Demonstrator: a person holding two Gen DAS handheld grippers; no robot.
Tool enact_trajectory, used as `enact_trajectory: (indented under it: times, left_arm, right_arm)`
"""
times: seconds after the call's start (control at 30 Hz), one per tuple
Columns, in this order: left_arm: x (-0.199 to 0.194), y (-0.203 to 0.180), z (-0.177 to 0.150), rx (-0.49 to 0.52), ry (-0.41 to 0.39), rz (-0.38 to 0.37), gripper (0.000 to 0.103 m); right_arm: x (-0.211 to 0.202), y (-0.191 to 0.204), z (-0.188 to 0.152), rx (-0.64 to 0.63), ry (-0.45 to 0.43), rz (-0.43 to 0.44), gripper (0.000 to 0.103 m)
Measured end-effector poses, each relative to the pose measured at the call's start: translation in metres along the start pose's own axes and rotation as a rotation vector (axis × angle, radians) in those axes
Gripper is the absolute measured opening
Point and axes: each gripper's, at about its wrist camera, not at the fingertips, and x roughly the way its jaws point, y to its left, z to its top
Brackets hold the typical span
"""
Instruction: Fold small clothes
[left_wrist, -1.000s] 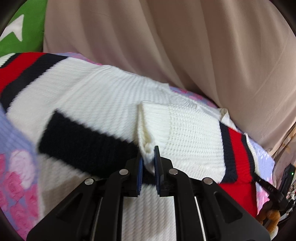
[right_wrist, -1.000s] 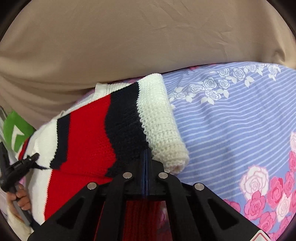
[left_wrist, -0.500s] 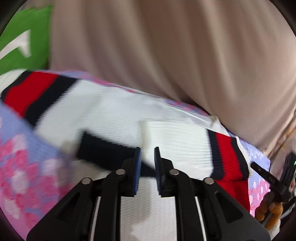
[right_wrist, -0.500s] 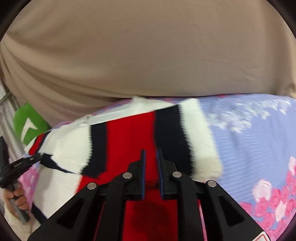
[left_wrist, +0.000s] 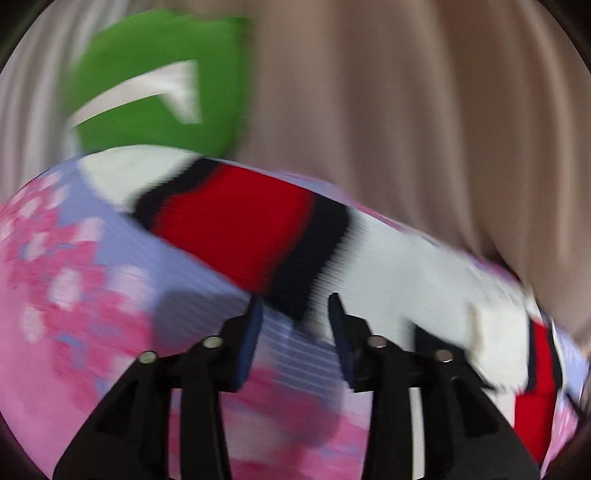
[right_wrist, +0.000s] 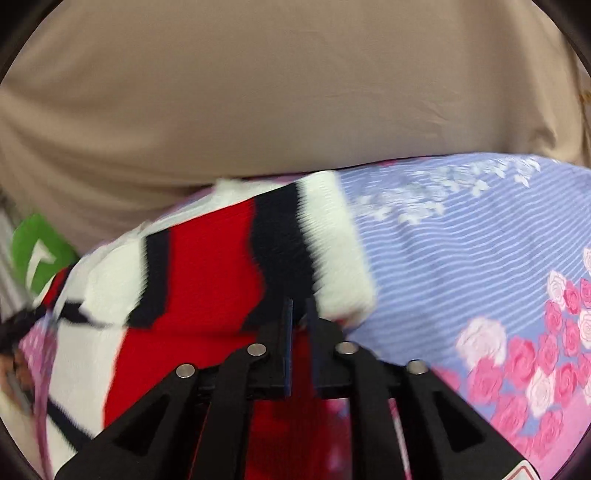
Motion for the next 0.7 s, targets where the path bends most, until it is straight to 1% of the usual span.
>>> enact_trajectory:
  times: [0.03, 0.07, 0.1, 0.13, 0.17, 0.2, 0.23, 0.27, 0.33, 0.37, 0.4, 0.43, 0.47, 0.5, 0.53, 0.57, 0.63, 0.7]
  left_arm:
    - [0.004, 0.028, 0.014, -0.071, 0.005, 0.02, 0.043]
    - [0.01, 0.056, 0.028, -0.149, 0.009, 0.04, 0.044]
    - [0.016, 0.073, 0.035, -0.197, 0.009, 0.044, 0.046]
    - [0.02, 0.092, 0.043, -0.242, 0.011, 0.044, 0.048]
    - [0.026, 0.108, 0.05, -0.288, 0.007, 0.047, 0.049]
    - [0.031, 0.118, 0.054, -0.323, 0.005, 0.037, 0.053]
    - [0.039, 0.13, 0.058, -0.374, 0.006, 0.02, 0.056]
    - [0.045, 0.138, 0.059, -0.429, 0.007, 0.0, 0.056]
    - [0.059, 0.153, 0.061, -0.517, 0.013, -0.077, 0.057]
    - [0.064, 0.157, 0.062, -0.555, 0.014, -0.103, 0.056]
    - [0.067, 0.158, 0.063, -0.577, 0.001, -0.112, 0.055]
    - [0.067, 0.156, 0.065, -0.577, -0.009, -0.112, 0.037]
    - [0.069, 0.151, 0.069, -0.571, -0.012, -0.13, 0.021]
    - [0.068, 0.14, 0.073, -0.562, -0.009, -0.138, 0.009]
    - [0.062, 0.126, 0.077, -0.54, -0.031, -0.147, 0.008]
    - [0.051, 0.101, 0.084, -0.478, -0.062, -0.152, 0.007]
    - [0.026, 0.05, 0.096, -0.322, -0.107, -0.143, 0.007]
    - [-0.008, -0.029, 0.097, -0.116, -0.161, -0.164, 0.007]
  right_arm:
    - [-0.007, 0.009, -0.009, -0.023, 0.023, 0.05, 0.014]
    - [-0.004, 0.023, -0.018, -0.037, 0.047, 0.098, 0.016]
    - [0.0, 0.037, -0.03, -0.051, 0.077, 0.145, 0.018]
    - [0.004, 0.047, -0.04, -0.064, 0.102, 0.173, 0.023]
    - [0.005, 0.051, -0.045, -0.08, 0.121, 0.186, 0.025]
    - [0.008, 0.058, -0.051, -0.118, 0.14, 0.175, 0.025]
    - [0.011, 0.066, -0.054, -0.151, 0.149, 0.145, 0.025]
    - [0.01, 0.071, -0.054, -0.158, 0.141, 0.141, 0.027]
    - [0.011, 0.071, -0.053, -0.137, 0.146, 0.153, 0.036]
    - [0.016, 0.07, -0.053, -0.118, 0.155, 0.163, 0.035]
    - [0.01, 0.059, -0.051, -0.097, 0.157, 0.177, 0.035]
    - [0.006, 0.056, -0.052, -0.085, 0.156, 0.184, 0.035]
    - [0.007, 0.056, -0.053, -0.075, 0.154, 0.189, 0.035]
    - [0.005, 0.054, -0.051, -0.074, 0.152, 0.188, 0.035]
    - [0.005, 0.055, -0.052, -0.077, 0.15, 0.185, 0.035]
    - [0.004, 0.054, -0.052, -0.081, 0.148, 0.181, 0.035]
    - [0.005, 0.055, -0.05, -0.086, 0.145, 0.174, 0.036]
    - [0.005, 0.054, -0.05, -0.085, 0.143, 0.172, 0.037]
